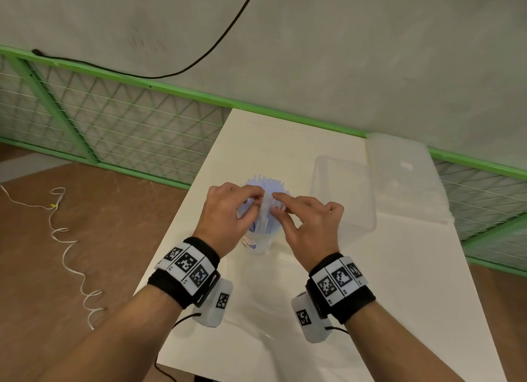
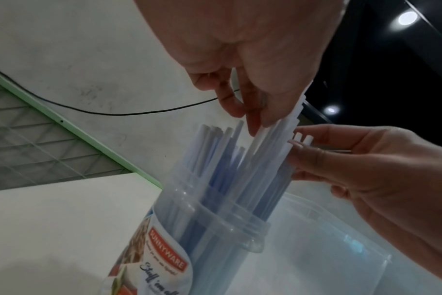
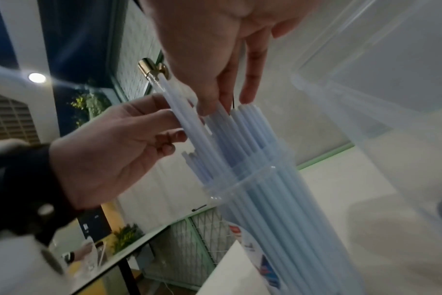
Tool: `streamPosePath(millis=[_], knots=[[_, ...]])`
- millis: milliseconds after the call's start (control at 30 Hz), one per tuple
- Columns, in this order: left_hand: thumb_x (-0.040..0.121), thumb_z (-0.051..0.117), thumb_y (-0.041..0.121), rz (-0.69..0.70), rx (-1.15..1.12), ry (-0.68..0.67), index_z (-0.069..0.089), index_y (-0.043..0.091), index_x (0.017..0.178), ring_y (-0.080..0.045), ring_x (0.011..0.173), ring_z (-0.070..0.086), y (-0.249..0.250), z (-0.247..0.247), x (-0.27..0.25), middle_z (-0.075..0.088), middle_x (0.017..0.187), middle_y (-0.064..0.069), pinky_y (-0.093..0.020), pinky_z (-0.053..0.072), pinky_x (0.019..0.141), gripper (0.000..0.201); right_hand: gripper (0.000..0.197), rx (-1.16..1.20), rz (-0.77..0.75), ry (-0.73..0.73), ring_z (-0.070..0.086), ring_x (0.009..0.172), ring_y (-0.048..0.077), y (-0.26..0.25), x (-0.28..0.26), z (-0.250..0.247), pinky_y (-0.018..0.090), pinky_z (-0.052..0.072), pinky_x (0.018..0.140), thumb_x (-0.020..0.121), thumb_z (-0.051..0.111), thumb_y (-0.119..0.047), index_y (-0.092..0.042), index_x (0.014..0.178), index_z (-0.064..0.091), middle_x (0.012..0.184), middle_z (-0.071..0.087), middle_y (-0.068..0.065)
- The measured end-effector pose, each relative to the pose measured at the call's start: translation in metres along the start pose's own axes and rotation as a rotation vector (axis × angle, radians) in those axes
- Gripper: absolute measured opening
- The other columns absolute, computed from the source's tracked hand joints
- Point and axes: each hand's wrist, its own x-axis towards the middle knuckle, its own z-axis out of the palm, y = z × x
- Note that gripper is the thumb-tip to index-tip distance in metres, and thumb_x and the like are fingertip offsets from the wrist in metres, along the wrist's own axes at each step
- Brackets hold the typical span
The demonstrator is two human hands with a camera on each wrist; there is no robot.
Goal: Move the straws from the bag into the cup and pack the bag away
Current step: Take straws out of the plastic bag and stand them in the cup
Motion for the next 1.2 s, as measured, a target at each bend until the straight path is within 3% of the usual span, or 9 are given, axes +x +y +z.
streamPosePath(millis=[133,333,433,600,733,900,1000,1100,1200], knots=[[0.083,0.054,0.028,0.028,0.032,0.016,0.072,0.017,0.087,-0.007,0.081,0.050,-0.002,0.002,0.001,0.067,0.078,0.004,-0.031,0.035,0.078,0.021,0.020,-0.065,-0.090,0.056,0.063,0.098,0.008,0.003,0.000,-0.001,0.037,0.021,0.081,0.088,0.068,-0.035,-0.036,0.107,0.073,0.071,0.069,-0.017],[0.081,0.054,0.025,0.110,0.071,0.015,0.073,0.013,0.081,-0.009,0.080,0.049,0.000,-0.005,0.006,0.069,0.077,0.004,-0.033,0.034,0.076,0.023,0.015,-0.059,-0.052,0.078,0.061,0.096,0.004,0.004,0.002,-0.001,0.036,0.020,0.079,0.088,0.066,-0.040,-0.037,0.100,0.075,0.070,0.069,-0.017],[0.082,0.053,0.024,0.136,0.092,0.014,0.073,0.013,0.080,-0.009,0.080,0.049,-0.002,-0.011,0.011,0.067,0.076,0.005,-0.027,0.031,0.076,0.022,0.014,-0.015,-0.001,0.076,0.058,0.096,0.001,0.004,0.003,0.000,0.034,0.020,0.081,0.087,0.068,-0.041,-0.037,0.098,0.075,0.070,0.069,-0.018],[0.080,0.053,0.024,0.194,0.177,-0.099,0.071,0.013,0.078,-0.011,0.080,0.045,-0.009,-0.005,0.012,0.059,0.068,0.002,-0.029,0.026,0.072,0.021,0.011,-0.070,-0.090,0.058,0.064,0.093,0.009,-0.001,0.002,0.003,0.039,0.022,0.079,0.086,0.072,-0.036,-0.037,0.097,0.076,0.068,0.069,-0.017],[0.081,0.057,0.022,0.179,0.249,-0.131,0.070,0.018,0.078,-0.013,0.086,0.044,-0.016,-0.002,0.009,0.064,0.069,0.008,-0.027,0.018,0.073,0.014,0.014,0.029,0.018,0.081,0.060,0.092,0.001,-0.001,0.006,0.000,0.039,0.023,0.079,0.085,0.070,-0.041,-0.038,0.097,0.076,0.075,0.069,-0.020],[0.079,0.060,0.019,0.122,0.339,-0.196,0.070,0.023,0.082,-0.015,0.107,0.044,-0.013,-0.001,0.000,0.065,0.114,0.019,-0.027,0.013,0.077,0.011,0.013,-0.061,-0.043,0.042,0.062,0.096,0.004,0.004,-0.002,0.005,0.038,0.022,0.080,0.088,0.067,-0.042,-0.038,0.098,0.075,0.071,0.070,-0.020],[0.086,0.047,0.027,0.004,0.187,-0.127,0.065,0.029,0.110,-0.007,0.120,0.042,-0.002,-0.008,-0.007,0.054,0.133,0.019,-0.025,0.018,0.084,0.030,0.014,-0.040,-0.021,0.056,0.061,0.095,0.002,0.005,0.001,0.002,0.039,0.022,0.080,0.088,0.066,-0.044,-0.039,0.097,0.075,0.072,0.070,-0.021],[0.094,0.042,0.032,-0.005,0.005,-0.102,0.047,0.029,0.137,0.007,0.129,0.038,0.014,-0.013,-0.012,0.045,0.143,0.018,-0.022,0.021,0.098,0.044,0.020,0.084,0.087,0.080,0.056,0.091,-0.003,0.002,0.001,0.001,0.041,0.025,0.078,0.087,0.062,-0.047,-0.039,0.099,0.075,0.078,0.069,-0.022],[0.099,0.042,0.024,0.088,0.060,-0.121,0.055,0.020,0.135,0.002,0.129,0.046,0.018,-0.006,-0.018,0.051,0.143,0.009,-0.028,0.031,0.101,0.039,0.022,0.020,0.002,0.056,0.056,0.087,0.006,-0.002,-0.003,0.003,0.042,0.028,0.076,0.092,0.058,-0.040,-0.034,0.105,0.074,0.076,0.068,-0.017]])
